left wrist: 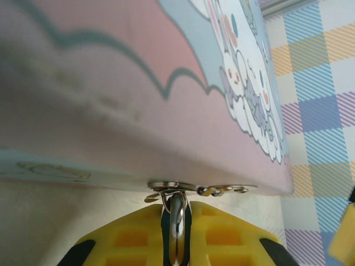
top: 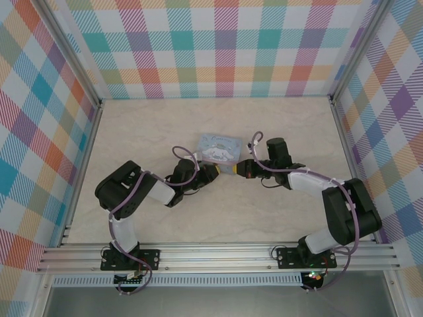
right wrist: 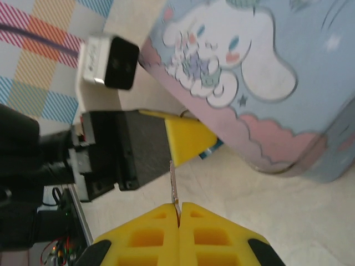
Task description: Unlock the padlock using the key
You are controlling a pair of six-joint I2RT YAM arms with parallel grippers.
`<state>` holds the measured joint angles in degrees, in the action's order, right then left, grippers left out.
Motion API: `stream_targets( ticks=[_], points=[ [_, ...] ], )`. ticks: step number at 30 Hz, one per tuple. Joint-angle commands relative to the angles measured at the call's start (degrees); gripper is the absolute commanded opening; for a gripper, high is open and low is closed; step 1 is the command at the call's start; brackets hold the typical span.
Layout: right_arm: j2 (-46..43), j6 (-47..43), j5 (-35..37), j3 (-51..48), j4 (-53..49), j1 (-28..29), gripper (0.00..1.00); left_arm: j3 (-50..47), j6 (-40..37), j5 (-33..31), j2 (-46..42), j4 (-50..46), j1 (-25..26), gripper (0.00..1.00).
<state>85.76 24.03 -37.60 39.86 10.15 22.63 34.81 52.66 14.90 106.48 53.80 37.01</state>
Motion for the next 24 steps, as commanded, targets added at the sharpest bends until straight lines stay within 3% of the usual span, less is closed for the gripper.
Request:
stream_targets(
  ticks=[1,8,24],
  points=[
    [1.89,-2.59,-1.89,-0.36,0.65,0.73,0.0,1.91,-1.3,3.64,-2.83,-0.41,0.52,0.0],
    [3.89,0.38,-7.81,-3.15,6.29,0.66,0.0,3.15,-1.25,6.93,-5.57,-2.32,-0.19,0.0],
    [5.91,0.89,-8.87,-3.09,6.2,0.5,0.0,4.17,-0.84,12.26,-4.31,2.96,-0.36,0.0]
  ],
)
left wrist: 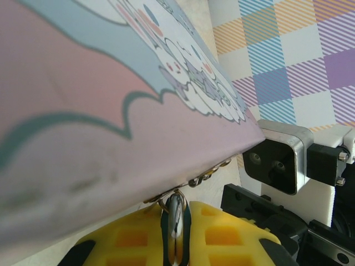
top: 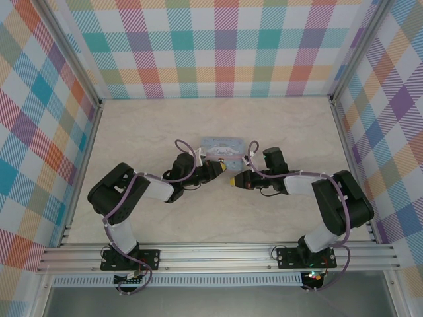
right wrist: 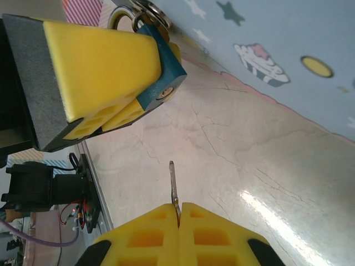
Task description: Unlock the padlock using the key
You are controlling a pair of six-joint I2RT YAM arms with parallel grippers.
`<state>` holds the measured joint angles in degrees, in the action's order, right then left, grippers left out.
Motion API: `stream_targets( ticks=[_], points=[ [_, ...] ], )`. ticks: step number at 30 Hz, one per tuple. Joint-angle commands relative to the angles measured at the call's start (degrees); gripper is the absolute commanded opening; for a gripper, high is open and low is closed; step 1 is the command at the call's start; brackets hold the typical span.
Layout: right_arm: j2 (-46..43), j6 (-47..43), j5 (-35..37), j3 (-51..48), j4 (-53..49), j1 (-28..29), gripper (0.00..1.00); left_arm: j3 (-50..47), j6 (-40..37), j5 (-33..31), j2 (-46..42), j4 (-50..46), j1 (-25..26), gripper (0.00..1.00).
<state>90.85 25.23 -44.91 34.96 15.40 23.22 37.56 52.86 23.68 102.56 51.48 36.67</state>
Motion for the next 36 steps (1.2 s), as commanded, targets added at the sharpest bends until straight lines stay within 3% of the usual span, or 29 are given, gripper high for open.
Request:
stream_targets(
  ticks=[1,10,36],
  points=[
    [0.99,-0.4,-1.48,1.94,0.97,-0.21,0.0,1.3,-1.35,3.8,-0.38,5.36,-0.01,0.0],
    [2.42,-0.62,-0.78,3.35,1.58,-1.36,0.0,1.21,-2.94,6.46,2.01,7.04,-0.19,0.0],
    [10.8,-4.98,-0.23,13.09,-1.21,-8.13,0.0,-1.09,-5.74,4.32,-1.0,2.49,-1.51,0.0]
  ],
)
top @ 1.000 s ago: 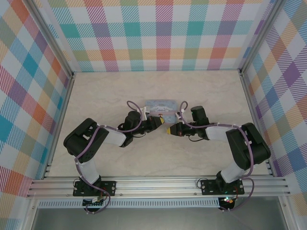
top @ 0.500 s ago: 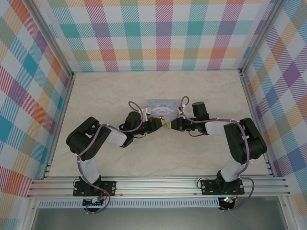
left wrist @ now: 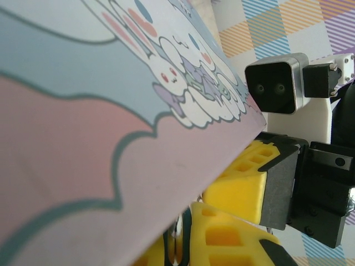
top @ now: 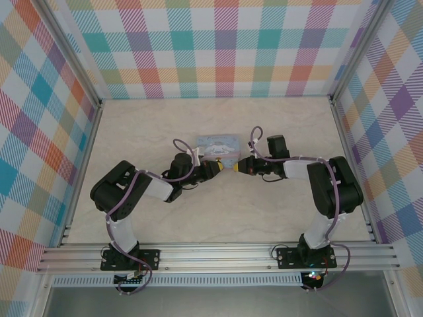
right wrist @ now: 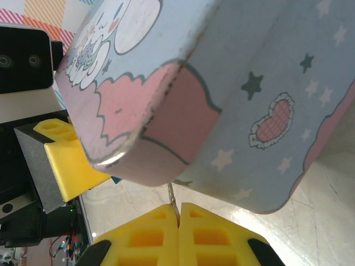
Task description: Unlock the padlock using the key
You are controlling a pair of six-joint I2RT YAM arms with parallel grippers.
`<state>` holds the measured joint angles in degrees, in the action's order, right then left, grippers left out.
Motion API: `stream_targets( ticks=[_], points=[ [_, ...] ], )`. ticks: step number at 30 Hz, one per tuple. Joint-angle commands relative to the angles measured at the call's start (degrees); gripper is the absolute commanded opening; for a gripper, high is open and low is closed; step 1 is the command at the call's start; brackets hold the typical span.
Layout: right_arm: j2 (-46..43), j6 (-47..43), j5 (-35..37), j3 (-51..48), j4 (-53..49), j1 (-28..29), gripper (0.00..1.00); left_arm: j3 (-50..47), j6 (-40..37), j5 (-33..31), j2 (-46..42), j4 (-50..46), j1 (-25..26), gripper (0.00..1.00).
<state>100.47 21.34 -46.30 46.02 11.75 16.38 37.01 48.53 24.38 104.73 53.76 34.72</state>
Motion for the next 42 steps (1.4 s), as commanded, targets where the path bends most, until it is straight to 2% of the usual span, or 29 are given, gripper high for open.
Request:
stream_targets(
  ticks=[1,9,15,26,42],
  points=[
    [1.0,-0.96,1.13,1.74,2.65,-1.26,0.0,-0.57,-1.44,3.57,-3.2,0.12,0.44,0.0],
    [-4.25,1.93,-1.4,-4.76,5.74,-0.64,0.0,-0.72,0.02,-1.23,-3.97,-1.01,0.3,0.0],
    [-7.32,4.73,-2.05,-9.3,8.42,3.68,0.0,0.76,2.48,0.44,-4.39,-0.49,0.26,0.0],
    [-3.95,4.58,-0.57,-5.56,7.57,7.21,0.0,0.6,1.92,1.81,-4.3,0.07,0.26,0.0],
    [-1.41,4.1,-1.23,-2.95,7.24,7.59,0.0,0.63,1.87,4.18,-3.93,2.47,0.26,0.0]
  ],
)
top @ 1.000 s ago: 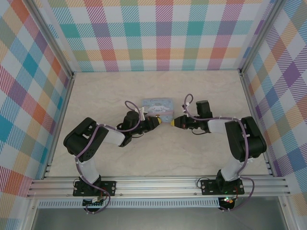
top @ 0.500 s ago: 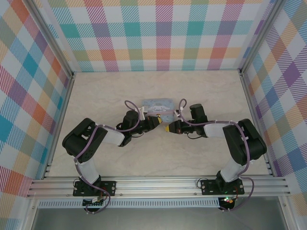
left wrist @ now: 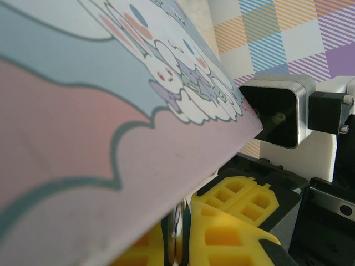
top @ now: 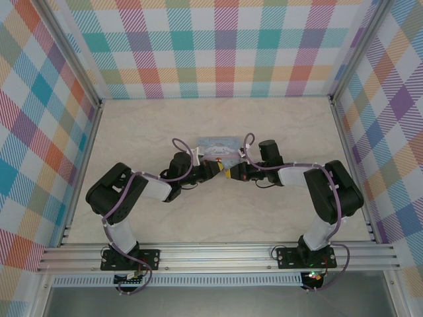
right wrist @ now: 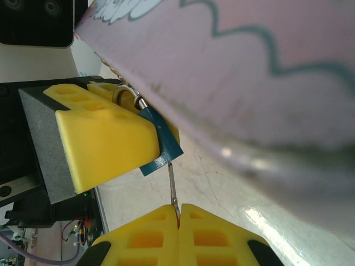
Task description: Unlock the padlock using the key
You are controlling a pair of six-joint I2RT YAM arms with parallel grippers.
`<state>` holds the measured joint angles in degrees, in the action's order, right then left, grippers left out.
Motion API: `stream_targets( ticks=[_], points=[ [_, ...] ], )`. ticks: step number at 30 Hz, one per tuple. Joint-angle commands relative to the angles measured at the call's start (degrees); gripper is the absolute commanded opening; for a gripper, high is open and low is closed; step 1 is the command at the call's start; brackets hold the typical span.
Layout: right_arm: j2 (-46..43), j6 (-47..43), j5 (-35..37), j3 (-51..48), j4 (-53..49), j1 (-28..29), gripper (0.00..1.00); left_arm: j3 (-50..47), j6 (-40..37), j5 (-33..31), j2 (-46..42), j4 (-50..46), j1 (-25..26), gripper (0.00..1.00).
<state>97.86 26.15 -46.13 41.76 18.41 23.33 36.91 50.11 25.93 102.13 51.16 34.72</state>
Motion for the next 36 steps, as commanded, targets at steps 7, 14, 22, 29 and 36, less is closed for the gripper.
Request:
stream_targets(
  ticks=[7,14,22,29,36],
  points=[
    [1.31,-0.45,-2.68,1.75,1.26,1.01,0.0,0.75,1.17,2.87,-1.4,5.94,0.26,0.0],
    [1.18,-1.02,-3.23,1.84,0.48,1.35,0.0,0.38,4.11,1.05,-1.35,6.35,0.26,0.0],
    [-1.34,-1.02,-3.41,-0.31,-1.37,1.28,0.01,-0.61,13.61,1.11,0.32,11.21,0.0,0.0],
    [-4.5,-2.31,-2.62,-1.34,-4.94,1.23,0.01,-0.61,16.24,2.53,1.76,12.73,-0.18,0.0],
    [-3.74,-3.02,-1.61,0.62,-6.54,0.83,0.01,-0.85,9.47,2.44,-0.25,5.27,-0.31,0.0]
  ],
)
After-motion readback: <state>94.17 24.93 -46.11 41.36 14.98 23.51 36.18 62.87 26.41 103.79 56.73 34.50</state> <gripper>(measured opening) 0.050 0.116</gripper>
